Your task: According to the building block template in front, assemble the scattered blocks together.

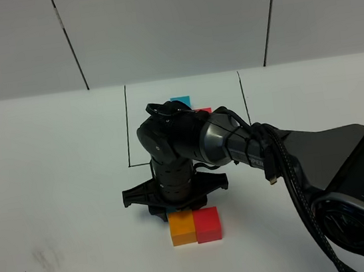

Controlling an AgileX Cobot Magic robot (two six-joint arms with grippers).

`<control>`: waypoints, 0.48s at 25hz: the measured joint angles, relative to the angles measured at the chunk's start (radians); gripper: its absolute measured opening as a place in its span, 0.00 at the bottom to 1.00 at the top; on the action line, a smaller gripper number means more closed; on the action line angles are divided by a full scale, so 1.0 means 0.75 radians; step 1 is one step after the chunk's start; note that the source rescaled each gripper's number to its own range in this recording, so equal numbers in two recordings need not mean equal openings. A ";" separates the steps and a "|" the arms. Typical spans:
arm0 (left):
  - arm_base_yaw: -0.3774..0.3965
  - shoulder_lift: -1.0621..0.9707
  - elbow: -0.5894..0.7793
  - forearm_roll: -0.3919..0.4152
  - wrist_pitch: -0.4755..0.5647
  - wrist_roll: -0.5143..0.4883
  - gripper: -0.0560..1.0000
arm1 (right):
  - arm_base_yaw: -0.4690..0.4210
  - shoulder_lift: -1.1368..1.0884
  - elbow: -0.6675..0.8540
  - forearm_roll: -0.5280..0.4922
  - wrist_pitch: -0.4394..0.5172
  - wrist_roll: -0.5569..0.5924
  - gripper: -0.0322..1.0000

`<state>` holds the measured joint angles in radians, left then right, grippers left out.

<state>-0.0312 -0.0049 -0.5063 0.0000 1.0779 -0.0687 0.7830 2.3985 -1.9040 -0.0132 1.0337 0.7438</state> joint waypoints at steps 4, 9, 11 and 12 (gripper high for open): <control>0.000 0.000 0.000 0.000 0.000 0.000 0.25 | 0.000 0.007 -0.016 0.001 0.012 -0.065 0.53; 0.000 0.000 0.000 0.000 0.000 0.000 0.25 | 0.000 0.022 -0.148 -0.019 0.149 -0.133 0.81; 0.000 0.000 0.000 0.000 0.000 0.000 0.25 | 0.000 0.022 -0.240 -0.035 0.210 -0.137 0.87; 0.000 0.000 0.000 0.000 0.000 0.000 0.25 | 0.000 0.022 -0.290 -0.047 0.223 -0.144 0.90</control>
<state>-0.0312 -0.0049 -0.5063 0.0000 1.0779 -0.0687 0.7830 2.4148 -2.1218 -0.0484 1.2006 0.6360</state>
